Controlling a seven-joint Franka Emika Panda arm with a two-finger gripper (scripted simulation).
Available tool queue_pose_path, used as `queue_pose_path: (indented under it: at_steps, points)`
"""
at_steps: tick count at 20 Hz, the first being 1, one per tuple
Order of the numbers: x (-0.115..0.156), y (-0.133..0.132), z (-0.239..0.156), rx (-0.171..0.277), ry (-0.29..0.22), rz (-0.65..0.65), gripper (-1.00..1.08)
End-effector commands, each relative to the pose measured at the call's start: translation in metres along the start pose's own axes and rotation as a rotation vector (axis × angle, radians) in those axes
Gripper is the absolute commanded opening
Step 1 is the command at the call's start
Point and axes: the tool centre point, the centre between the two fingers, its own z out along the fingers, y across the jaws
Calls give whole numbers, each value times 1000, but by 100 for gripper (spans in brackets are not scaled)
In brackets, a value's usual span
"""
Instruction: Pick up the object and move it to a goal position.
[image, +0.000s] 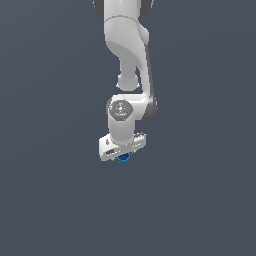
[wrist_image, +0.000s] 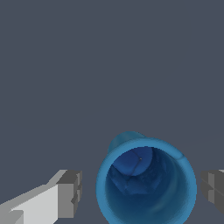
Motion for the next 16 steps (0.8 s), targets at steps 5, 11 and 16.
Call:
queue_pose_path:
  at_steps: [5,11,16]
  points:
    - [0,0,22,0,0,-2,100]
    - [1,0,23,0,0,-2,-100]
    - [1,0,23,0,0,-2,-100]
